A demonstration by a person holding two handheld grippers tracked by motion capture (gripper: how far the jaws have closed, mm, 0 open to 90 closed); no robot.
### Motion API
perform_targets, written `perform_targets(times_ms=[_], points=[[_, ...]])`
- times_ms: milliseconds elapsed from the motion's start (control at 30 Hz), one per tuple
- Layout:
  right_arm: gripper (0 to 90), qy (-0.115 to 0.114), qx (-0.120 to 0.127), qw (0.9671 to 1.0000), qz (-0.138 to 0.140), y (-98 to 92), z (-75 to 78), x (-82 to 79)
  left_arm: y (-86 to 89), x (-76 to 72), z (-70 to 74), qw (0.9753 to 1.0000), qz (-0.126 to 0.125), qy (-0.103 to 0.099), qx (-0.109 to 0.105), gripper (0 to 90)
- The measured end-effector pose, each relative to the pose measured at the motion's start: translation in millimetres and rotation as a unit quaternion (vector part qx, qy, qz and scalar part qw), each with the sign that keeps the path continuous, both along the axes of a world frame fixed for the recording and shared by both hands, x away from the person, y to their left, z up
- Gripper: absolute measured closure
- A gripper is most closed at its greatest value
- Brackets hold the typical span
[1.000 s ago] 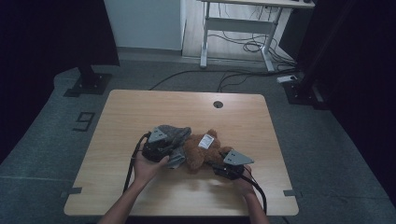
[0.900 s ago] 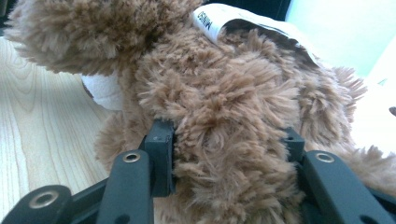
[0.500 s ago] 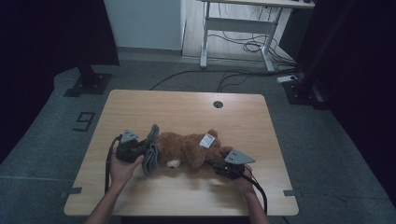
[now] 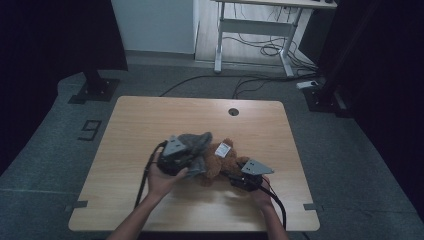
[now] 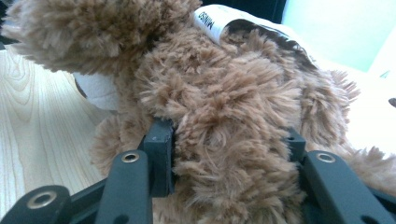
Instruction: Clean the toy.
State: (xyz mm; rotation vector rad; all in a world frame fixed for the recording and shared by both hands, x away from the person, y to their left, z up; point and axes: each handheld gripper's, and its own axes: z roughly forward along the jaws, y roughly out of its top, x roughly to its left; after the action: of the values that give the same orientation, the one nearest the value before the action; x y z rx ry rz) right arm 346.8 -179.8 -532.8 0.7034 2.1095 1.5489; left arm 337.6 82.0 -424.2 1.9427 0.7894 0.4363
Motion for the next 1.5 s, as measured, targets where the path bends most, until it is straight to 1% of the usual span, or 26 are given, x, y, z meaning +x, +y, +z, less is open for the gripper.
perform_targets(times_ms=[33, 100, 167, 233, 300, 333, 400, 433, 500, 533, 600, 700, 767, 833, 900, 933, 967, 1000, 1067, 1100, 1133, 1200, 1267, 1333, 1400, 1500], points=[[53.0, 0.000, 0.000, 1.0000, 0.000, 0.0, 0.0, -0.1, -12.1, 0.7, -1.3, 0.9999, -0.003, -0.006, 0.014, 79.9], [52.9, 0.001, 0.000, 1.0000, 0.000, -0.2, -0.1, -0.1, -24.4, 3.1, -5.9, 0.9995, -0.002, -0.010, 0.031, 79.9], [52.8, 0.003, 0.002, 1.0000, -0.001, -0.7, -0.4, 0.2, -28.9, 8.1, -12.9, 0.9995, -0.001, -0.002, 0.031, 79.8], [52.8, 0.005, 0.002, 1.0000, -0.003, -1.2, -1.1, 1.0, -24.3, 11.2, -17.6, 0.9996, 0.003, 0.004, 0.026, 79.8], [52.9, 0.005, 0.002, 1.0000, -0.003, -1.2, -1.3, 1.3, -14.5, 12.2, -20.1, 0.9995, 0.011, 0.007, 0.028, 79.8], [52.9, 0.004, 0.001, 1.0000, -0.003, -1.0, -1.3, 1.3, -8.7, 12.0, -21.3, 0.9992, 0.018, 0.007, 0.035, 79.8], [53.0, 0.005, 0.004, 1.0000, -0.001, -1.2, -1.4, 1.4, 4.0, 12.3, -24.9, 0.9974, 0.040, 0.000, 0.061, 80.0], [53.0, 0.006, 0.004, 1.0000, 0.000, -1.7, -1.5, 1.4, 11.4, 13.5, -27.8, 0.9967, 0.046, 0.004, 0.067, 80.0], [53.0, 0.003, 0.005, 1.0000, 0.006, -1.5, -1.8, 1.1, 26.7, 15.6, -33.4, 0.9978, 0.043, 0.023, 0.044, 80.1], [53.1, 0.001, 0.003, 1.0000, 0.009, -0.5, -1.7, 0.5, 32.5, 14.7, -34.6, 0.9981, 0.043, 0.024, 0.038, 80.1], [53.1, -0.004, -0.002, 0.9999, 0.012, 1.3, -1.5, -0.7, 41.0, 10.6, -33.7, 0.9982, 0.045, 0.019, 0.034, 80.0], [53.1, -0.003, 0.001, 0.9999, 0.010, 0.2, -2.1, -0.4, 54.8, 5.6, -28.7, 0.9975, 0.062, 0.003, 0.033, 79.9], [53.2, -0.001, 0.004, 0.9999, 0.010, -0.2, -2.4, 0.1, 66.7, 5.4, -26.9, 0.9963, 0.079, -0.002, 0.032, 79.9], [53.2, 0.000, 0.005, 0.9999, 0.009, -0.5, -2.4, 0.6, 78.9, 7.0, -27.7, 0.9951, 0.095, 0.001, 0.029, 79.9], [53.2, 0.001, 0.005, 0.9999, 0.009, -0.7, -2.3, 0.6, 90.8, 9.3, -30.1, 0.9930, 0.113, 0.003, 0.034, 79.9], [53.2, 0.001, 0.005, 0.9999, 0.009, -0.6, -2.3, 0.5, 96.6, 10.8, -31.9, 0.9915, 0.124, 0.006, 0.039, 80.0], [53.3, 0.001, 0.005, 0.9999, 0.009, -0.7, -2.3, 0.5, 102.3, 12.7, -34.1, 0.9901, 0.133, 0.014, 0.042, 80.0], [53.3, 0.002, 0.006, 0.9999, 0.008, -1.0, -2.4, 0.6, 109.2, 14.9, -36.9, 0.9892, 0.140, 0.026, 0.036, 80.0], [53.3, 0.004, 0.010, 0.9999, 0.007, -1.6, -2.6, 1.4, 114.6, 15.8, -38.4, 0.9887, 0.144, 0.037, 0.021, 79.9], [53.4, 0.005, 0.011, 0.9999, 0.007, -1.9, -2.7, 1.9, 114.0, 15.2, -37.1, 0.9889, 0.143, 0.037, 0.014, 79.8], [53.4, 0.006, 0.012, 0.9999, 0.007, -2.1, -2.9, 2.3, 110.8, 13.7, -34.2, 0.9897, 0.139, 0.033, 0.012, 79.8], [53.4, 0.008, 0.014, 0.9998, 0.005, -2.6, -3.1, 3.0, 99.3, 10.2, -24.3, 0.9919, 0.126, 0.017, 0.013, 79.9], [53.4, 0.009, 0.016, 0.9998, 0.003, -2.6, -3.1, 3.0, 81.3, 7.2, -10.9, 0.9947, 0.102, 0.003, 0.008, 79.9], [53.3, 0.008, 0.014, 0.9999, 0.003, -2.1, -2.8, 2.3, 65.0, 6.1, -0.9, 0.9966, 0.081, -0.005, 0.009, 79.9], [53.4, 0.008, 0.014, 0.9999, 0.002, -1.8, -2.7, 1.9, 45.2, 7.0, 8.7, 0.9982, 0.059, -0.009, 0.005, 79.8], [53.3, 0.009, 0.015, 0.9998, 0.002, -2.0, -2.8, 2.2, 13.9, 11.1, 19.8, 0.9993, 0.034, -0.012, 0.005, 79.8]])
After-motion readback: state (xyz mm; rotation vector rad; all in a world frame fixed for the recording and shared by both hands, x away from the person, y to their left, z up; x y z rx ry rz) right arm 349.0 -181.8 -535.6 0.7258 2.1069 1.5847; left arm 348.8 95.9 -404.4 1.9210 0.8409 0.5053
